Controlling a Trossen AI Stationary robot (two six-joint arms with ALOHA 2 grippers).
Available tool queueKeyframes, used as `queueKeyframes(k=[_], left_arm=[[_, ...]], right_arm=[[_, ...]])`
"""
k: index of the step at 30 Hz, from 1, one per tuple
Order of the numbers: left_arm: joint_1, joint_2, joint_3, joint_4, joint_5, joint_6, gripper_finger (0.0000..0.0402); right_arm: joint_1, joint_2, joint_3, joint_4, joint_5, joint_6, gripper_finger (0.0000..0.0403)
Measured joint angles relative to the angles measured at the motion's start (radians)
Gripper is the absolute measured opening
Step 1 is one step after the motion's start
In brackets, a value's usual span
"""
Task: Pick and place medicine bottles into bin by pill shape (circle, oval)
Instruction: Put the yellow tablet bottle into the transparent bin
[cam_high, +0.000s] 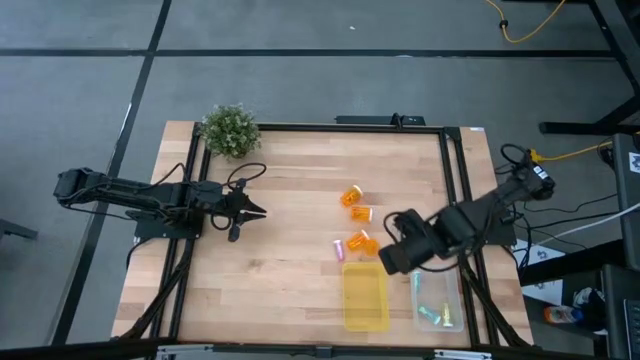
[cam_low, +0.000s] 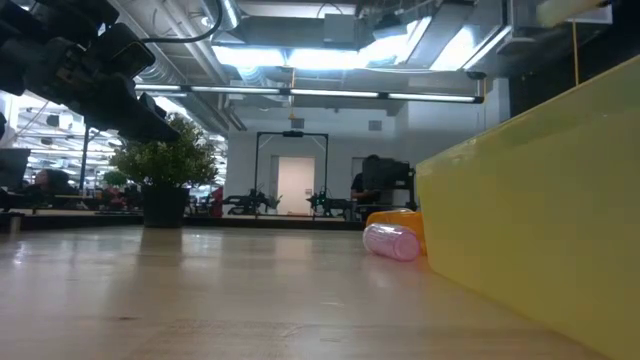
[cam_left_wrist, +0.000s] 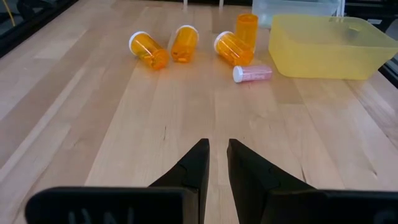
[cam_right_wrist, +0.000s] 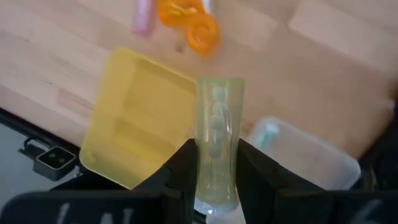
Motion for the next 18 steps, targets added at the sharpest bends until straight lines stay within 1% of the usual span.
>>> queueKeyframes(k=[5,8,11,13,15,18], left_arm=[[0.000,0.000,0.000,0.001,0.000,0.000,0.0051],[0.000,0.000,0.000,0.001,0.000,0.000,0.0051],[0.000,0.000,0.000,0.001,0.000,0.000,0.0051],[0.000,0.000,0.000,0.001,0.000,0.000,0.0051],[0.000,0.000,0.000,0.001,0.000,0.002,0.0051],[0.000,0.000,0.000,0.004,-0.001,0.006,0.0051]], right_arm=[[0.071,0.004,0.000,-0.044,-0.013,0.189,0.0091],[0.108,0.008,0.000,-0.096,-0.112,0.308,0.0091],[0.142,0.013,-0.004,-0.172,-0.223,0.388,0.0091],[0.165,0.014,-0.017,-0.169,-0.260,0.416,0.0092],[0.181,0.016,-0.032,-0.166,-0.271,0.445,0.0101],[0.194,0.015,-0.045,-0.166,-0.326,0.494,0.0129]])
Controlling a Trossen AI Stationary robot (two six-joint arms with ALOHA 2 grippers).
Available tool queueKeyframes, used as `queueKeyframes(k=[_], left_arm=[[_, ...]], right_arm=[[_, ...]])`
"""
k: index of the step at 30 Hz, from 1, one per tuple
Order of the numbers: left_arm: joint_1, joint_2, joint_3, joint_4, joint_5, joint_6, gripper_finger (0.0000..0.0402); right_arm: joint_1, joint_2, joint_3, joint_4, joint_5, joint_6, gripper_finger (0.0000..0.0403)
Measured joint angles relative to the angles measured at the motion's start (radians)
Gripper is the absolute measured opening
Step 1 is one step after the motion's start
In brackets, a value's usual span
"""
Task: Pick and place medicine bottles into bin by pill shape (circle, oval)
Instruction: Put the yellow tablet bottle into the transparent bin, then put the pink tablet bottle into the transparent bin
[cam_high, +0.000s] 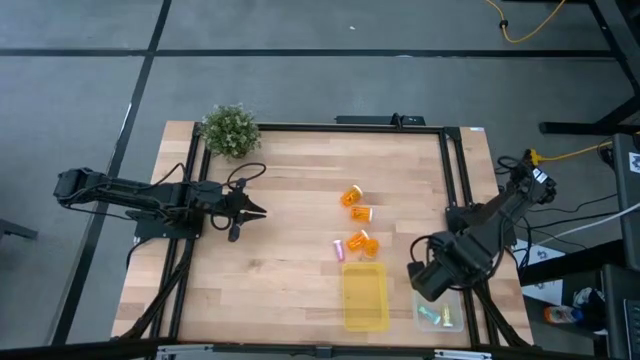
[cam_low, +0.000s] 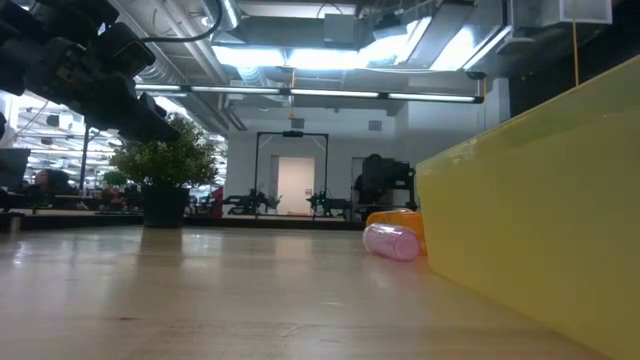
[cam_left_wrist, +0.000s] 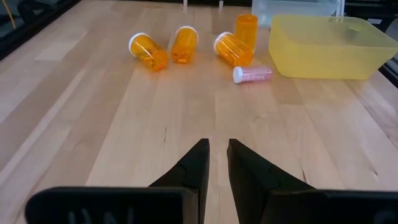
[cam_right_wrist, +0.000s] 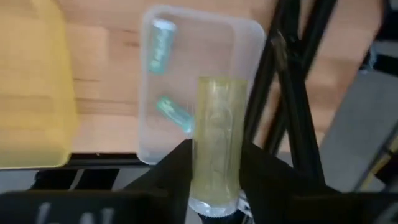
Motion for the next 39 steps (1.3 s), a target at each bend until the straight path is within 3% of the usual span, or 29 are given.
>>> queueKeyframes(k=[7,12,23,26,32,36,39], left_arm=[[0.000,0.000,0.000,0.010,0.000,0.001,0.0051],[0.000,0.000,0.000,0.009,0.000,0.001,0.0051],[0.000,0.000,0.000,0.009,0.000,0.001,0.0051],[0.000,0.000,0.000,0.009,0.000,0.001,0.0051],[0.000,0.000,0.000,0.009,0.000,0.001,0.0051],[0.000,0.000,0.000,0.009,0.000,0.001,0.0051],[0.000,0.000,0.000,0.009,0.000,0.001,0.0051]], right_arm=[[0.008,0.000,-0.001,0.033,-0.023,0.022,0.0213],[0.007,0.000,-0.001,0.031,-0.002,0.020,0.0236],[0.000,0.000,-0.001,0.035,0.309,0.011,0.0238],[-0.022,0.000,-0.001,0.086,0.441,-0.092,0.0239],[-0.100,0.000,-0.001,0.346,0.658,-0.443,0.0239],[-0.166,0.000,-0.001,0.440,0.668,-0.662,0.0239],[-0.207,0.000,-0.001,0.438,0.612,-0.766,0.0239]])
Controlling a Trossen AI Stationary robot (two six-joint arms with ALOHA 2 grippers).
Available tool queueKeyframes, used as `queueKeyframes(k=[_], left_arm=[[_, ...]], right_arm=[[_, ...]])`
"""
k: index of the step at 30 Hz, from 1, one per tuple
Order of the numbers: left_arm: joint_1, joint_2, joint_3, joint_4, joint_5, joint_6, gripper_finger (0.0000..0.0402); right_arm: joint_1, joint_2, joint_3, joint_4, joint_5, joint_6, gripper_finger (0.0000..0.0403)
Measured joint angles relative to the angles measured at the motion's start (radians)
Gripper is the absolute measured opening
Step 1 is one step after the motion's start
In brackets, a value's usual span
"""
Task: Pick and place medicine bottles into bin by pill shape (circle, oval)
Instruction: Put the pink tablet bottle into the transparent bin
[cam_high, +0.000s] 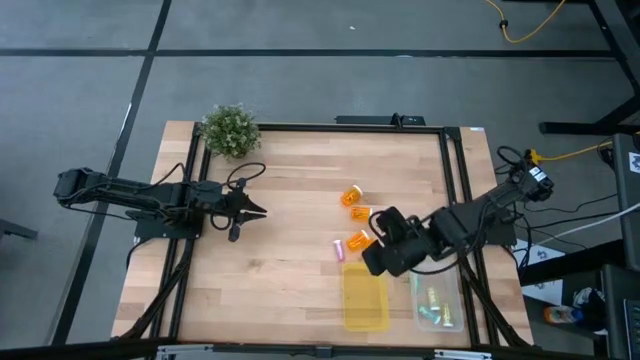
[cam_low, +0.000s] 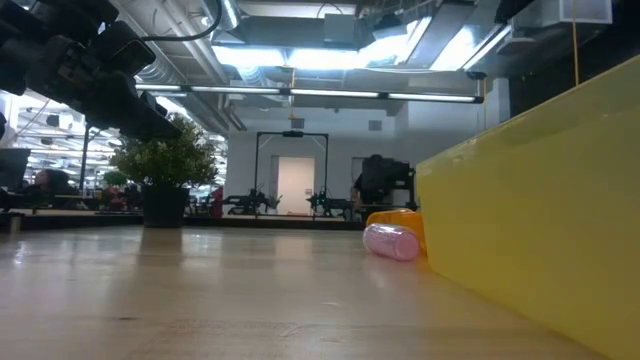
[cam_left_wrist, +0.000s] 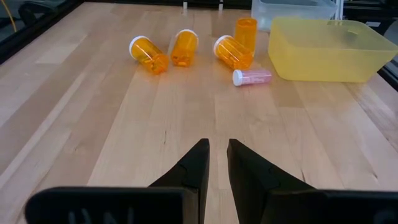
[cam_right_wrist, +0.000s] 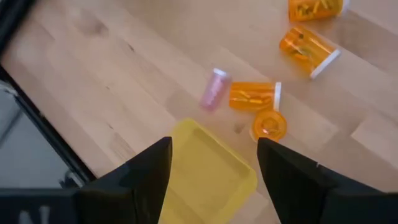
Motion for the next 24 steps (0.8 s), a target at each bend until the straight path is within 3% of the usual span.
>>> queueKeyframes(k=[4,24], left_arm=[[0.000,0.000,0.000,0.000,0.000,0.000,0.0051],[0.000,0.000,0.000,0.000,0.000,-0.006,0.0051]], right_arm=[[-0.035,0.000,0.000,-0.013,-0.049,-0.062,0.0239],[-0.147,0.001,0.000,0.036,-0.051,-0.098,0.0239]])
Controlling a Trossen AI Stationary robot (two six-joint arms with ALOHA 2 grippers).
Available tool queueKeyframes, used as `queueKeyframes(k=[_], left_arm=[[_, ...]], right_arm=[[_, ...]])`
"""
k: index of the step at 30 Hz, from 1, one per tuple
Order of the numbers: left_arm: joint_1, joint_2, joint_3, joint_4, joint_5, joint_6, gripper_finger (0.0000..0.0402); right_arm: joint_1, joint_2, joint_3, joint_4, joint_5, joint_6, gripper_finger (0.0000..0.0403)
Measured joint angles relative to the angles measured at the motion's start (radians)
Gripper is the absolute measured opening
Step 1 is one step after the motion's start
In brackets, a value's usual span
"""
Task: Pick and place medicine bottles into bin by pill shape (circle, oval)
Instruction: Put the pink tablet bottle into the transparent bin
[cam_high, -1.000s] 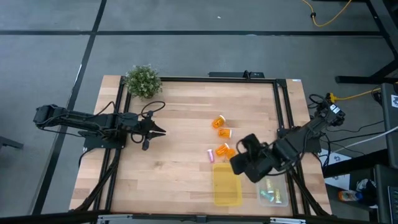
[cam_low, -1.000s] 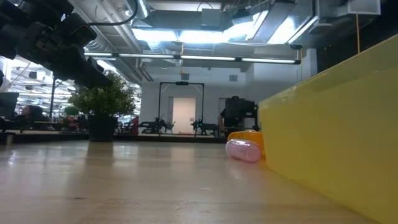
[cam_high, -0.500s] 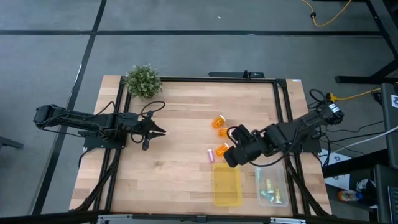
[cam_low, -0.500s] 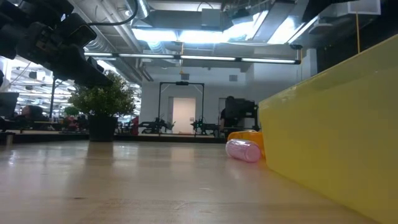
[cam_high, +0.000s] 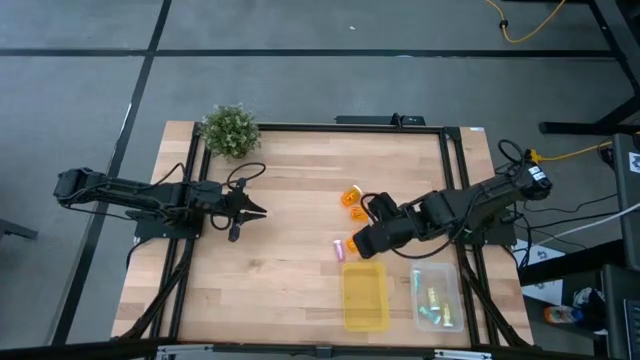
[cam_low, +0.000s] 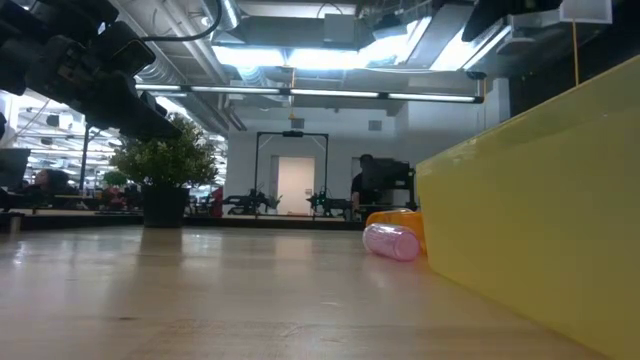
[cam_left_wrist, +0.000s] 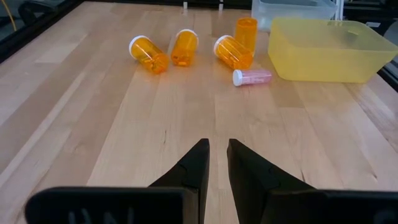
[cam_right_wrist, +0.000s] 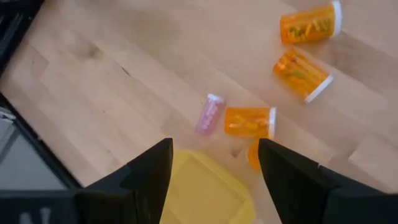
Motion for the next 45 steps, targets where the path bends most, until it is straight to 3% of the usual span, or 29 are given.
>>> queueKeyframes(k=[3,7,10,14,36,45], left_arm=[[0.000,0.000,0.000,0.000,0.000,-0.002,0.0051],[0.000,0.000,0.000,0.000,0.000,0.026,0.0051],[0.000,0.000,0.000,0.000,0.000,0.030,0.0051],[0.000,0.000,0.000,0.000,0.000,0.023,0.0051],[0.000,0.000,0.000,0.001,0.000,0.023,0.0051],[0.000,0.000,0.000,0.001,0.000,0.022,0.0051]], right_arm=[[-0.034,0.024,0.000,0.025,-0.005,-0.080,0.0239],[-0.082,0.126,0.001,0.229,-0.183,-0.250,0.0239],[-0.108,0.208,0.001,0.276,-0.276,-0.260,0.0239],[-0.139,0.295,0.001,0.261,-0.277,-0.162,0.0239],[-0.202,0.490,0.001,0.301,-0.305,-0.218,0.0219],[-0.234,0.562,0.000,0.305,-0.418,-0.270,0.0219]])
